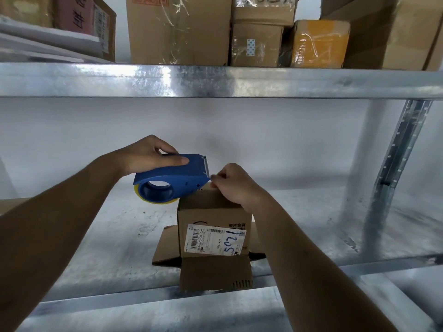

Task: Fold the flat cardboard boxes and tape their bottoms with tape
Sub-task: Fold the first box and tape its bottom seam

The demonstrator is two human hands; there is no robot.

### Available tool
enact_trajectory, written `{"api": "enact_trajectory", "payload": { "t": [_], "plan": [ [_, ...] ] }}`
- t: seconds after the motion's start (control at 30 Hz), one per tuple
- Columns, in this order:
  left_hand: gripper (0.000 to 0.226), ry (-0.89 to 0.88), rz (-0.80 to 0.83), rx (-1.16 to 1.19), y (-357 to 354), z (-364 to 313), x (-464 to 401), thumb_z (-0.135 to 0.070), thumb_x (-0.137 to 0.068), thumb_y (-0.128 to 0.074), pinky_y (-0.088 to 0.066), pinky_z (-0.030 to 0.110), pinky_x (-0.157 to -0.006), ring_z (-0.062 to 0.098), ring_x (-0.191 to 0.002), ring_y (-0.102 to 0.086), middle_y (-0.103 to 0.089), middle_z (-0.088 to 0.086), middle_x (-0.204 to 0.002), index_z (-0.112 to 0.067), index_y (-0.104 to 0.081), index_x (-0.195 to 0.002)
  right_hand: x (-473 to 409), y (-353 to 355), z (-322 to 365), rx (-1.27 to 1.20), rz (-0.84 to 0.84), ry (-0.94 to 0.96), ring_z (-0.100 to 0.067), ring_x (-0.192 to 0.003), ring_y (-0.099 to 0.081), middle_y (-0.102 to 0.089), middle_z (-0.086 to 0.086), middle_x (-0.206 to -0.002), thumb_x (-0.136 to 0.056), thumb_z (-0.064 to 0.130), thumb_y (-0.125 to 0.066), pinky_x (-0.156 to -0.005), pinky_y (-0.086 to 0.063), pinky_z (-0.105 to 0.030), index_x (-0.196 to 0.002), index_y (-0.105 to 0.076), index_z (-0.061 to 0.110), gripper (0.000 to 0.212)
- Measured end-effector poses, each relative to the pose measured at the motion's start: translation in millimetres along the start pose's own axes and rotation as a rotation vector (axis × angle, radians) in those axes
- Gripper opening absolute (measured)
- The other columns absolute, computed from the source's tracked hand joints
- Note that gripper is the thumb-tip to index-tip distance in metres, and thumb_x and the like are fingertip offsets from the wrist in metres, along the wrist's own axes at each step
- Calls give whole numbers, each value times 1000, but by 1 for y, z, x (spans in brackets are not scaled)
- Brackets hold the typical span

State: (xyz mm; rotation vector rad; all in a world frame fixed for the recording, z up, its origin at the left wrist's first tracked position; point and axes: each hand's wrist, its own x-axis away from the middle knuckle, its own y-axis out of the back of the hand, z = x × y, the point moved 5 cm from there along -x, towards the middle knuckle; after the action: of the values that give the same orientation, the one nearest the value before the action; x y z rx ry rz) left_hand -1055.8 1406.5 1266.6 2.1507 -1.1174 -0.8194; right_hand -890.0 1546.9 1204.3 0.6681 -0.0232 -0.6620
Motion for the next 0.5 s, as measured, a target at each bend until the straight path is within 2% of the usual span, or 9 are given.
{"api": "enact_trajectory", "payload": {
  "t": [0.1,0.2,0.23,0.27,0.3,0.33,0.4,0.47,0.5],
  "plan": [
    [27,12,6,-30,-3,-1,1,-52,-84,-75,-57,28,-70,16,-74,-75,-79,-5,-83,-29,-83,-97,-3,1,-9,-17,-4,-34,-17,-91,-64,-70,-6,-98,-106,22,-54,-71,-44,-28,-96,-67,12,19],
    [34,32,18,-79,8,13,7,-56,-80,-74,-58,32,-75,17,-78,-75,-80,-5,-85,-28,-83,-97,-10,16,-30,-147,-141,-144,-30,-97,-70,-71,-21,-103,-98,13,-54,-85,-55,-41,-92,-60,8,10],
    [37,46,23,-90,12,20,10,-58,-77,-74,-59,35,-78,18,-79,-76,-80,-5,-86,-28,-83,-97,-11,20,-35,-205,-163,-170,-32,-93,-71,-72,-23,-97,-95,9,-52,-87,-56,-43,-85,-57,6,12],
    [40,57,23,-84,14,25,14,-60,-75,-74,-59,36,-78,17,-78,-75,-80,-4,-85,-28,-83,-97,-12,24,-36,-258,-157,-172,-33,-85,-68,-65,-27,-86,-93,4,-50,-82,-55,-41,-77,-51,6,16],
    [43,61,11,-61,16,28,17,-63,-71,-74,-59,35,-75,17,-76,-75,-79,-4,-83,-29,-83,-96,-14,25,-35,-329,-144,-155,-31,-80,-61,-52,-23,-80,-92,0,-47,-76,-50,-39,-75,-46,7,18],
    [48,60,-9,-35,17,31,18,-66,-68,-73,-59,32,-71,17,-75,-75,-79,-3,-82,-29,-84,-95,-15,27,-33,-426,-140,-134,-30,-79,-55,-44,-18,-84,-92,-2,-45,-75,-47,-37,-80,-45,11,17],
    [47,52,-12,-12,15,30,15,-67,-68,-74,-56,30,-71,19,-76,-75,-79,-2,-83,-28,-84,-94,-19,28,-34,-595,-170,-131,-26,-76,-64,-45,-15,-88,-96,4,-48,-85,-54,-32,-88,-45,11,12],
    [37,51,9,-21,13,25,11,-59,-79,-74,-55,32,-74,22,-79,-75,-79,0,-84,-26,-84,-93,-20,26,-38,-700,-196,-164,-22,-74,-76,-53,-12,-86,-99,11,-52,-96,-60,-39,-92,-48,8,9],
    [33,51,11,-33,13,23,8,-57,-82,-74,-55,34,-76,23,-80,-74,-79,0,-84,-26,-84,-92,-21,26,-42,-758,-199,-179,-19,-73,-77,-53,-11,-86,-100,12,-52,-95,-61,-41,-94,-49,6,9]
  ]
}}
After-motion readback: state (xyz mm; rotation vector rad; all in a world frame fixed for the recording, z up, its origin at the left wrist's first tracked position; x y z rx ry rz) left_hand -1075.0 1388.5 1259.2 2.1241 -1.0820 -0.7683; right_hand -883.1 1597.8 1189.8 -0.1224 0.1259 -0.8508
